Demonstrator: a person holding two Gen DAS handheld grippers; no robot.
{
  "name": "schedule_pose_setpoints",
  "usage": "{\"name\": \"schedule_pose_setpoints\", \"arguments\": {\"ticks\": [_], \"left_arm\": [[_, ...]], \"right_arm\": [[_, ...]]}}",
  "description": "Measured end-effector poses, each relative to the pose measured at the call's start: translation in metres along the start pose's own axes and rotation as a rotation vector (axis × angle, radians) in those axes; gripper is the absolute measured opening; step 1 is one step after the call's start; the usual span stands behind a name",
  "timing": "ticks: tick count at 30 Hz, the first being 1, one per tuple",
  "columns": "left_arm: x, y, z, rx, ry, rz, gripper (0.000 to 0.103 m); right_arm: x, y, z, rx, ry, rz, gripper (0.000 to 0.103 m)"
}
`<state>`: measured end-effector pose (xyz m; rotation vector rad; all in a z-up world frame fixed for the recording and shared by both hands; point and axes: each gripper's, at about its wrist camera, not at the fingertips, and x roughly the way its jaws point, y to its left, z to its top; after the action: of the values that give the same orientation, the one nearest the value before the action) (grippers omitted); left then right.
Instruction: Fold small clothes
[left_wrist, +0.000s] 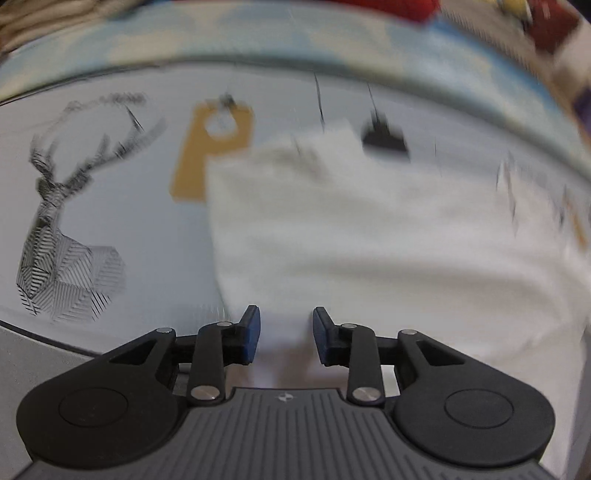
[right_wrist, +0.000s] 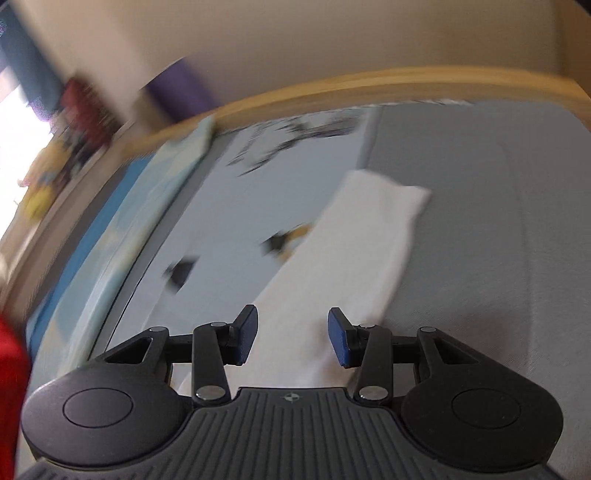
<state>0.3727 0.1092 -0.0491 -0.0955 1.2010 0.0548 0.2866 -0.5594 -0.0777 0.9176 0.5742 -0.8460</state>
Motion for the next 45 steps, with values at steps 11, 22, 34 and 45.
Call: {"name": "schedule_pose_setpoints", "arguments": {"ticks": [11,22,34,45], "left_arm": [[-0.035,-0.018,0.003,0.035,-0.064,-0.048,0.035],[-0.072,0.001,0.007,-0.007,-0.15,-0.054,0.035],[-0.112,0.06,0.013,-0.155,-0.228,-0.07,0.035],[-0.128,0.088,0.015,-0.227,-0.231,-0.123,0.035]], "right_arm": [[0.061,-0.076,0.029,0.165,0.001,-0.013,0.041],[0.054,-0.072,0.041,0.113,-0.102,0.104,0.003],[-0.116,0.156,-0.095,-0.613,-0.118,0.658,0.003],[-0.217,0.231,-0.369,-1.367,0.476,0.973,0.018]]}}
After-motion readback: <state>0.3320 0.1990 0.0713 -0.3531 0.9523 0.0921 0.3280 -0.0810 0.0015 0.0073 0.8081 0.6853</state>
